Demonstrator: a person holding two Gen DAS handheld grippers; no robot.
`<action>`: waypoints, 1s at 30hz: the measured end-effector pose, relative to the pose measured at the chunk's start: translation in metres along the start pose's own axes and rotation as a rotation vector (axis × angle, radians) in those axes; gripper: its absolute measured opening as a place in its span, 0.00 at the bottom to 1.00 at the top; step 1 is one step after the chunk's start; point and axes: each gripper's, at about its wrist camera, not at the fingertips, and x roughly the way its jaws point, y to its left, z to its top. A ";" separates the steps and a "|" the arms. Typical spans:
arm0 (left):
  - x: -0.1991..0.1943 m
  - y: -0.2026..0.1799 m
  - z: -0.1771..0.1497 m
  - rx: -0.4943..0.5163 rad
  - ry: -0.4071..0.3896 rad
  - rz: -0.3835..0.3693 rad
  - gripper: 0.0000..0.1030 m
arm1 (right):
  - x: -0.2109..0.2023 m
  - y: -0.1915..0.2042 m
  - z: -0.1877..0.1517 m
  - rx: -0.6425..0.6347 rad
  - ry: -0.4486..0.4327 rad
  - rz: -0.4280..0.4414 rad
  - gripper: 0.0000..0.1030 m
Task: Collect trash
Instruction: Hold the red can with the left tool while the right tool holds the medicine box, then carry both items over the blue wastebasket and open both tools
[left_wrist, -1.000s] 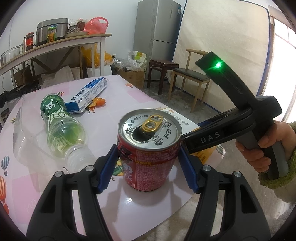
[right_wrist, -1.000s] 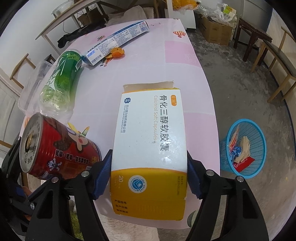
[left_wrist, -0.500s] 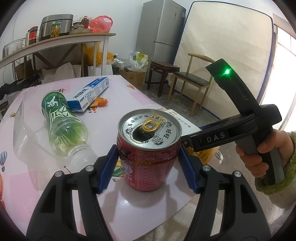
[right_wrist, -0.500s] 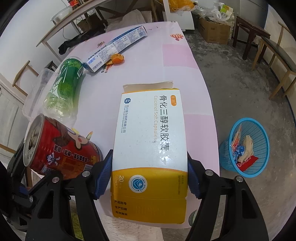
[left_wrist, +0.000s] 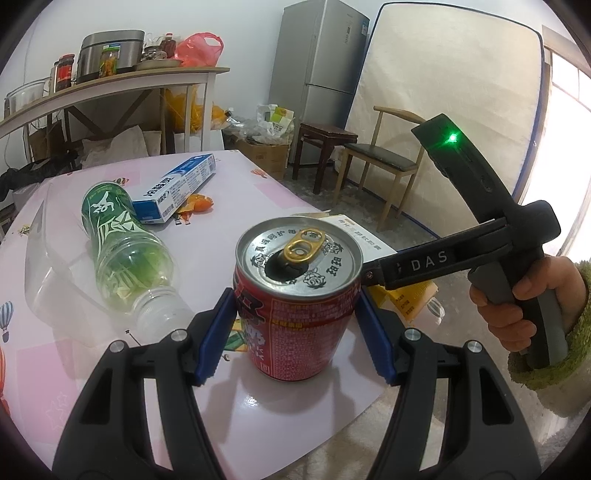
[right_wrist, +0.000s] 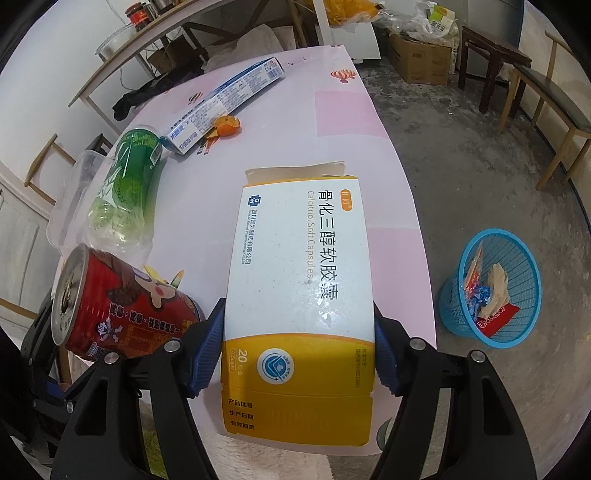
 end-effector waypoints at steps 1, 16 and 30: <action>0.000 0.000 0.000 -0.001 0.001 -0.002 0.60 | 0.000 -0.001 0.000 0.004 0.000 0.000 0.66; -0.010 -0.006 0.007 -0.001 -0.027 -0.013 0.60 | -0.028 -0.008 0.007 0.039 -0.077 0.035 0.66; -0.021 -0.029 0.026 0.041 -0.054 -0.041 0.60 | -0.065 -0.023 0.002 0.067 -0.165 0.064 0.66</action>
